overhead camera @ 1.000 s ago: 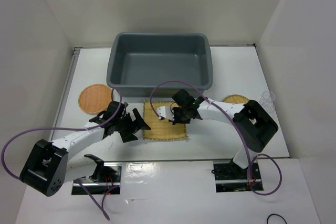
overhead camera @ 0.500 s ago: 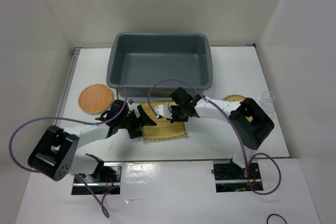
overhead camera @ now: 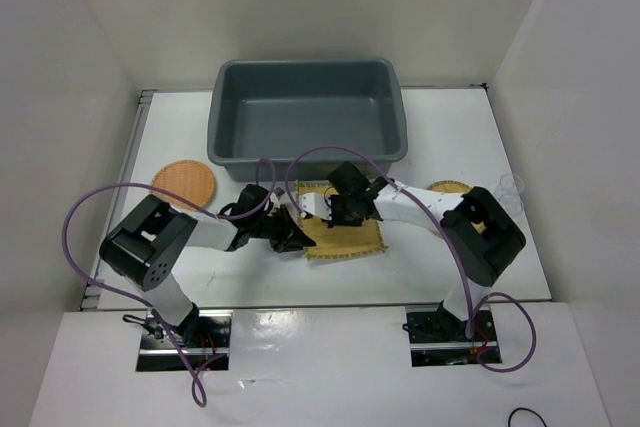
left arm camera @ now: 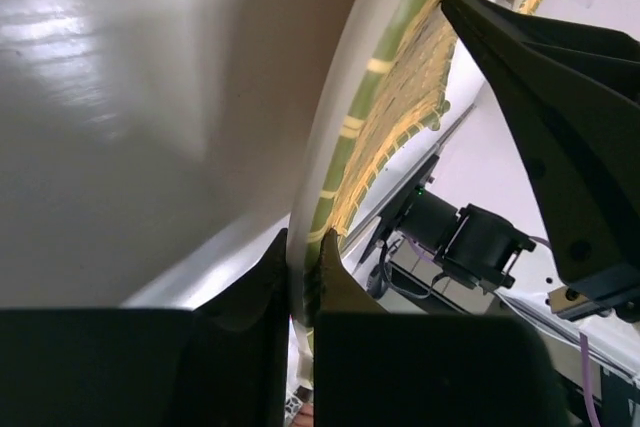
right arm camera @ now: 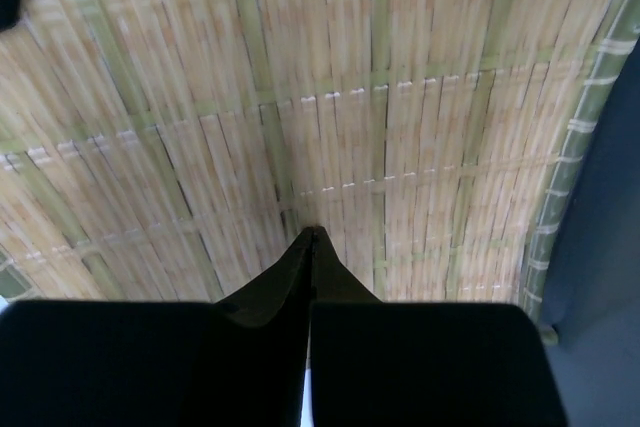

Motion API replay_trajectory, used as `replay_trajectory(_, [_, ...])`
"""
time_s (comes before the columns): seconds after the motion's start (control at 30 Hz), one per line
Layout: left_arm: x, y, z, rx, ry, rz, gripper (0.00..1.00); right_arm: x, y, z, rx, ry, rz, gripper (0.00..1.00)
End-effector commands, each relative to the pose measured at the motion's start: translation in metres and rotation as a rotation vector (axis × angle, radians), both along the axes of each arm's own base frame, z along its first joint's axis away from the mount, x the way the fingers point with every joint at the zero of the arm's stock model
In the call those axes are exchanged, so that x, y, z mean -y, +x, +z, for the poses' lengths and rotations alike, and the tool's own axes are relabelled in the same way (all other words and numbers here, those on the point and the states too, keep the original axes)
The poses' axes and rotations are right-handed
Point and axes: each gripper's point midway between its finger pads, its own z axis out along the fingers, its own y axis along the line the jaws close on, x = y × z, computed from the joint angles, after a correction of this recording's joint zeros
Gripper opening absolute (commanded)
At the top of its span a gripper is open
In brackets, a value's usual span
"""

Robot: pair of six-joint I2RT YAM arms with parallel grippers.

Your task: Place the mixed dishes into the plastic bin

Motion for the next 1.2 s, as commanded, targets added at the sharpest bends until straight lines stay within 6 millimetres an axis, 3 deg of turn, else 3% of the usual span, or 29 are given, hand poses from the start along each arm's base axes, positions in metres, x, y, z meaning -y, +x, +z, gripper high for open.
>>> replay_trajectory(0.0, [0.007, -0.009, 0.0, 0.092, 0.071, -0.08, 0.0, 0.004, -0.034, -0.039, -0.154, -0.028, 0.023, 0.0])
replay_trajectory(0.07, [0.007, -0.015, 0.005, 0.069, 0.101, -0.106, 0.0, 0.004, -0.04, -0.034, -0.187, -0.02, 0.003, 0.0])
replay_trajectory(0.17, [0.003, -0.025, 0.022, 0.071, 0.128, -0.146, 0.0, 0.001, -0.043, 0.003, -0.232, 0.071, -0.05, 0.0])
replay_trajectory(0.23, [0.003, -0.031, 0.046, 0.119, 0.114, -0.167, 0.0, -0.003, -0.028, 0.061, -0.165, 0.224, -0.127, 0.0])
replay_trajectory(0.33, [-0.007, -0.042, 0.078, 0.164, 0.105, -0.164, 0.0, 0.012, -0.003, 0.142, -0.026, 0.423, -0.28, 0.0])
replay_trajectory(0.43, [-0.013, -0.055, 0.112, 0.196, 0.013, -0.158, 0.0, 0.036, 0.015, 0.195, 0.104, 0.533, -0.423, 0.04])
replay_trajectory(0.5, [-0.016, -0.063, 0.136, 0.243, -0.046, -0.161, 0.0, 0.057, 0.025, 0.211, 0.164, 0.569, -0.55, 0.05])
replay_trajectory(0.53, [-0.018, -0.065, 0.142, 0.249, -0.067, -0.155, 0.0, 0.065, 0.029, 0.214, 0.182, 0.587, -0.595, 0.08])
replay_trajectory(0.57, [-0.018, -0.072, 0.153, 0.243, -0.105, -0.166, 0.0, 0.073, 0.036, 0.221, 0.218, 0.617, -0.648, 0.18])
replay_trajectory(0.63, [-0.023, -0.073, 0.187, 0.311, -0.169, -0.151, 0.0, 0.107, 0.047, 0.222, 0.288, 0.641, -0.834, 0.29])
replay_trajectory(0.67, [-0.024, -0.075, 0.202, 0.33, -0.203, -0.157, 0.0, 0.118, 0.05, 0.221, 0.318, 0.644, -0.881, 0.37])
replay_trajectory(0.7, [-0.026, -0.075, 0.227, 0.39, -0.239, -0.158, 0.0, 0.125, 0.054, 0.22, 0.352, 0.648, -0.908, 0.53])
replay_trajectory(0.8, [-0.032, -0.066, 0.256, 0.414, -0.278, -0.157, 0.0, 0.156, 0.052, 0.192, 0.417, 0.56, -0.976, 0.78])
replay_trajectory(0.83, [-0.033, -0.062, 0.277, 0.452, -0.292, -0.16, 0.0, 0.166, 0.054, 0.189, 0.44, 0.543, -1.011, 0.79])
replay_trajectory(0.93, [-0.034, -0.038, 0.297, 0.473, -0.29, -0.161, 0.0, 0.196, 0.056, 0.188, 0.543, 0.514, -1.12, 0.88])
replay_trajectory(0.97, [-0.034, -0.018, 0.314, 0.505, -0.293, -0.15, 0.0, 0.203, 0.056, 0.191, 0.57, 0.513, -1.145, 0.91])
replay_trajectory(1.03, [-0.033, -0.001, 0.325, 0.529, -0.282, -0.161, 0.0, 0.214, 0.056, 0.193, 0.618, 0.511, -1.187, 0.94])
replay_trajectory(1.07, [-0.033, 0.021, 0.333, 0.549, -0.274, -0.165, 0.0, 0.222, 0.054, 0.195, 0.64, 0.512, -1.209, 0.95])
replay_trajectory(1.13, [-0.033, 0.044, 0.335, 0.554, -0.252, -0.167, 0.0, 0.231, 0.053, 0.201, 0.69, 0.508, -1.251, 0.97])
replay_trajectory(1.17, [-0.034, 0.067, 0.322, 0.519, -0.239, -0.163, 0.0, 0.235, 0.054, 0.203, 0.7, 0.512, -1.262, 0.97])
